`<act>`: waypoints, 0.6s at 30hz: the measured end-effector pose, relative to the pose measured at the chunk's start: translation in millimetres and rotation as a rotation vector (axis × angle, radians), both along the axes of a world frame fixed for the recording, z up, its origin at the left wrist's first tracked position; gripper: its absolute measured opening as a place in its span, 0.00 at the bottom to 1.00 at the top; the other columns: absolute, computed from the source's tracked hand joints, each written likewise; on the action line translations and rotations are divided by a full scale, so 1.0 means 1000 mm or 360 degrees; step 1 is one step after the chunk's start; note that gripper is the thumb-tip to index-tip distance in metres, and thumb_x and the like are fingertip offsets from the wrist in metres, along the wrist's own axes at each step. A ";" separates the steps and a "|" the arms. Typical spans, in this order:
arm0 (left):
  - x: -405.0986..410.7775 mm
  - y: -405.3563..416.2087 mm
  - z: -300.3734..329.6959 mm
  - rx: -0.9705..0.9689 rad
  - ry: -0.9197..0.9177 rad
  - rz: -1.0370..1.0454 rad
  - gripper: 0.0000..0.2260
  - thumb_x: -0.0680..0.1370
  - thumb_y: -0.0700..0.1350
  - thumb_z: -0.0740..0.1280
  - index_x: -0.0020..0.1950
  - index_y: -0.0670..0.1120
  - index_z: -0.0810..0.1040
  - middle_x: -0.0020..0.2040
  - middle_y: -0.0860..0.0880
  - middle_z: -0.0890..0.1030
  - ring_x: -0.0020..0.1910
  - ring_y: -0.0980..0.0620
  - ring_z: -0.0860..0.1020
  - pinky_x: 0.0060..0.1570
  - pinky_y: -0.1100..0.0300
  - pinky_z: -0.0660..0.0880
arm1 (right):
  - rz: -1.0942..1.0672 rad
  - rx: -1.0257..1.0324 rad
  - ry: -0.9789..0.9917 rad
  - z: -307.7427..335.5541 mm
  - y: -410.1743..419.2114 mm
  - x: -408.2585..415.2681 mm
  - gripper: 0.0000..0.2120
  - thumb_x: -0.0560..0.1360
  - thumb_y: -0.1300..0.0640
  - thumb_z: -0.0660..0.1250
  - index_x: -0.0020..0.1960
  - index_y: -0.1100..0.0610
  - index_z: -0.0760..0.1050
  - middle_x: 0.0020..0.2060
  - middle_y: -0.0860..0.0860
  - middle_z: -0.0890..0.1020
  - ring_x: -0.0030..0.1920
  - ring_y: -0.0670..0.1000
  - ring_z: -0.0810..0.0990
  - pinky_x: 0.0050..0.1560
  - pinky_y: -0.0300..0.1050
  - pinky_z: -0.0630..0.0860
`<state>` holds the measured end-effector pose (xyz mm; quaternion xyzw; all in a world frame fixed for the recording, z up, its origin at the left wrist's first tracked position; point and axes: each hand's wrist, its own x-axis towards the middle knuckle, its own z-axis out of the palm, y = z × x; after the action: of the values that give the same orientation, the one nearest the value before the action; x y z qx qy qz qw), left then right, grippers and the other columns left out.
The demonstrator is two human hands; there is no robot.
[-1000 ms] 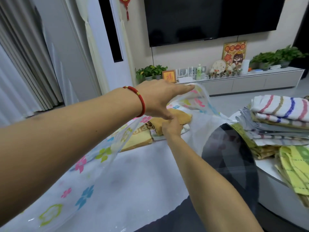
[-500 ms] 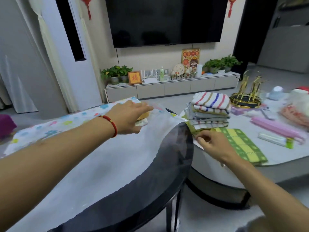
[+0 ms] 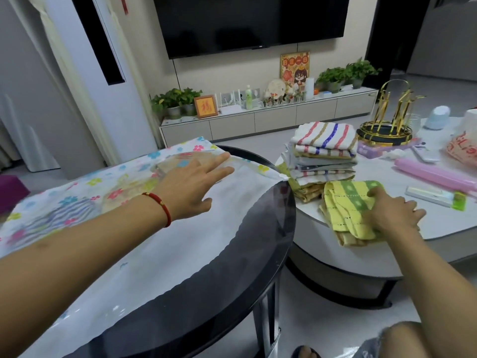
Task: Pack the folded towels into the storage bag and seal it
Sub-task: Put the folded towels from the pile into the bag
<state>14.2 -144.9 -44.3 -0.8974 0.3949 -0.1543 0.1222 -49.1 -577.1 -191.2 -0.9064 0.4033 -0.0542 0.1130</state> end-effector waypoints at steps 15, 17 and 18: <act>-0.022 0.060 0.009 0.0029 -0.0101 0.0423 0.38 0.75 0.35 0.63 0.76 0.66 0.54 0.79 0.50 0.55 0.62 0.40 0.71 0.33 0.54 0.65 | 0.0869 0.2057 -0.0672 0.098 0.094 -0.092 0.24 0.77 0.75 0.63 0.59 0.52 0.86 0.62 0.57 0.84 0.54 0.60 0.87 0.46 0.54 0.86; -0.020 0.073 0.012 0.0031 -0.0072 0.0420 0.42 0.73 0.34 0.65 0.77 0.64 0.50 0.81 0.52 0.50 0.61 0.41 0.72 0.30 0.56 0.62 | 0.1148 0.2296 -0.0557 0.116 0.129 -0.102 0.22 0.75 0.73 0.66 0.63 0.55 0.84 0.62 0.59 0.84 0.53 0.59 0.87 0.45 0.50 0.86; -0.019 0.078 0.013 0.0035 -0.0038 0.0389 0.43 0.72 0.32 0.66 0.78 0.62 0.49 0.81 0.52 0.48 0.62 0.41 0.72 0.30 0.57 0.62 | 0.1281 0.2374 -0.0491 0.122 0.149 -0.103 0.23 0.74 0.72 0.66 0.64 0.57 0.83 0.62 0.61 0.84 0.51 0.58 0.87 0.45 0.48 0.86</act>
<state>-4.3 -66.7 -31.6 -0.9355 0.2828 -0.1446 0.1546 -152.1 -427.9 -69.3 -0.6519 -0.0384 0.1466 0.7430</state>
